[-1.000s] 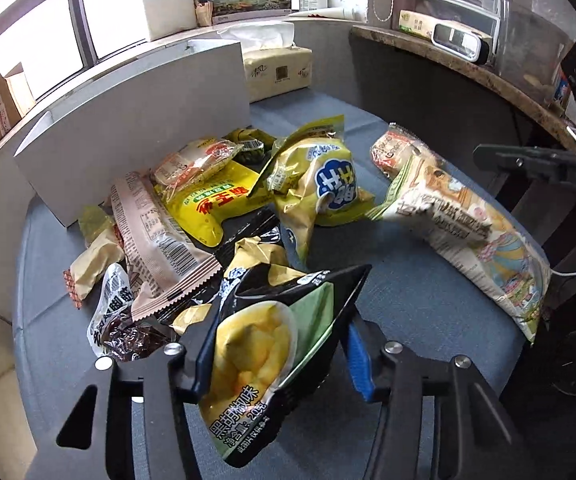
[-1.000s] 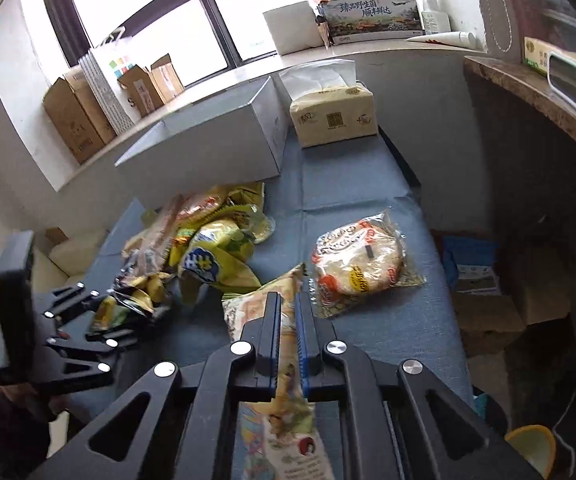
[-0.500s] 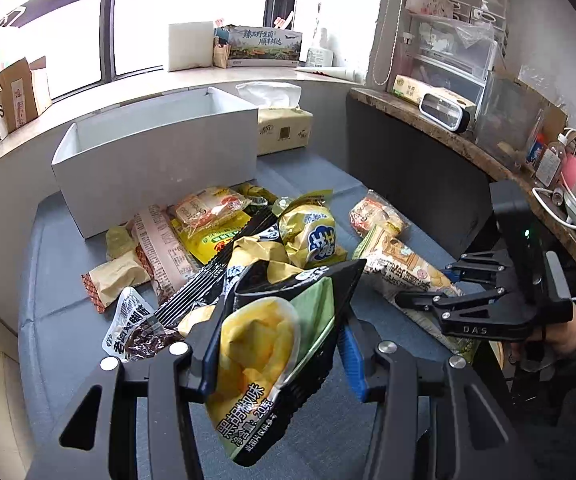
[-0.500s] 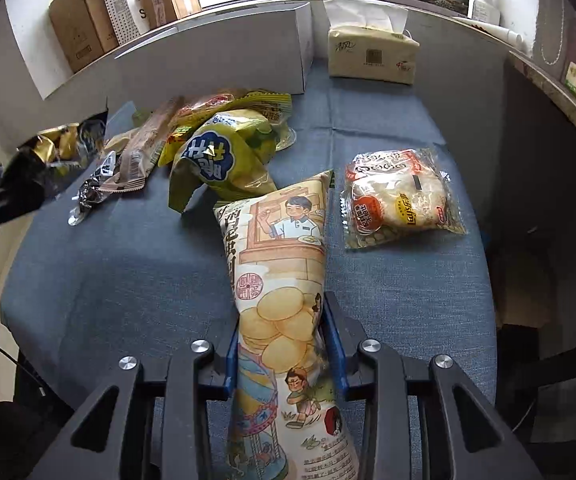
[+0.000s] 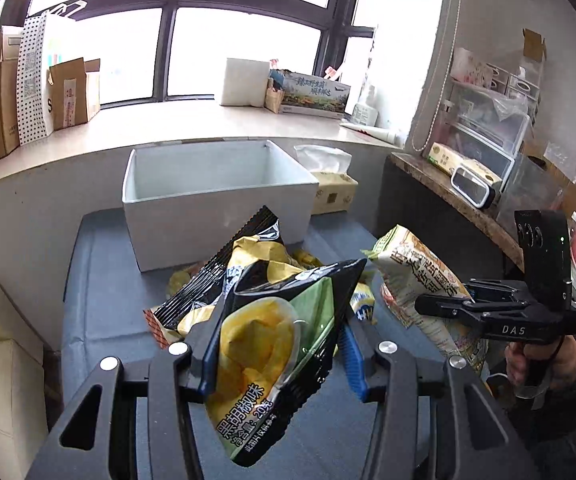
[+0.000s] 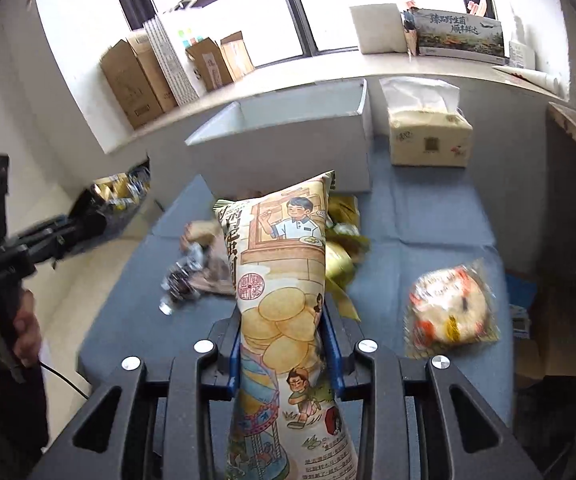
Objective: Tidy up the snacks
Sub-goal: 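Drop the cracker bag into the white box while the left gripper drops the chip bag in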
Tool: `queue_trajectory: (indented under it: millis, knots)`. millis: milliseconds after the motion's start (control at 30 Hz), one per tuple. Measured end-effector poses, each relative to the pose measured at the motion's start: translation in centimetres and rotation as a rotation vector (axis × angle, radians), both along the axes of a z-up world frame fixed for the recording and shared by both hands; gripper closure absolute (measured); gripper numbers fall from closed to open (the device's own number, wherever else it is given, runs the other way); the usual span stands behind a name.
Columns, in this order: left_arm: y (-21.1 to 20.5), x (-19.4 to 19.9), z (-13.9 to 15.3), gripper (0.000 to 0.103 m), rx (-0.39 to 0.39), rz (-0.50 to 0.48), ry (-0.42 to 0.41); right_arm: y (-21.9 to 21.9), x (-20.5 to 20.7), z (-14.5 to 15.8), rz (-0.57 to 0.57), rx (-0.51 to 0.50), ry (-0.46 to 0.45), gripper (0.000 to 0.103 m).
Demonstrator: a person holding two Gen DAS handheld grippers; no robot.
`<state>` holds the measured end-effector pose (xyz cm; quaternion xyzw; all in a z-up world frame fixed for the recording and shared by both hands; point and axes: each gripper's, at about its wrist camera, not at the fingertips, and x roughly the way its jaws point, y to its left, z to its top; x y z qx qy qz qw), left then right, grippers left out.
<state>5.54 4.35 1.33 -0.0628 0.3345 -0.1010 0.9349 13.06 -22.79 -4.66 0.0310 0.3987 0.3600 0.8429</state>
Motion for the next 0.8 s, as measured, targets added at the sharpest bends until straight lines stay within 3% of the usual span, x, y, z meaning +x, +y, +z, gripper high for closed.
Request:
queue_trajectory:
  millis: [133,233,333,467,667,700,733,767,800]
  knots:
    - [1.7,3.2,3.2,0.049,0.001,0.025,-0.04,3.7,3.4,4.1,0.011,-0.015,-0.109,0.068]
    - [3.1,7.1,5.4,0.049,0.022,0.059,-0.07,6.2,7.9,6.7,0.015,0.046,-0.1,0.068]
    - [4.5,11.9,6.4,0.049,0.019,0.08,-0.073,8.7,12.8,8.2,-0.034,0.036,-0.093,0.068]
    - [5.8,18.2,5.6,0.048,0.075,0.118,-0.043,10.9,19.3,9.5,-0.092,0.022,-0.051,0.068]
    - [7.0,24.5,2.4,0.044,0.087,0.155,0.024,12.5,25.8,9.0,-0.156,0.015,-0.025,0.068]
    - [7.1,25.2,1.9,0.038,0.094,0.169,0.036,12.7,26.6,8.6,-0.156,0.006,-0.007,0.065]
    - [7.4,25.7,1.5,0.019,0.084,0.175,0.051,12.9,27.4,8.1,-0.155,0.009,0.016,0.064]
    - [7.7,26.1,1.1,0.006,0.061,0.168,0.069,13.0,28.0,7.7,-0.155,0.015,0.033,0.049]
    - [8.0,26.1,0.9,0.0,0.036,0.168,0.075,12.9,28.2,7.4,-0.171,0.013,0.037,0.019]
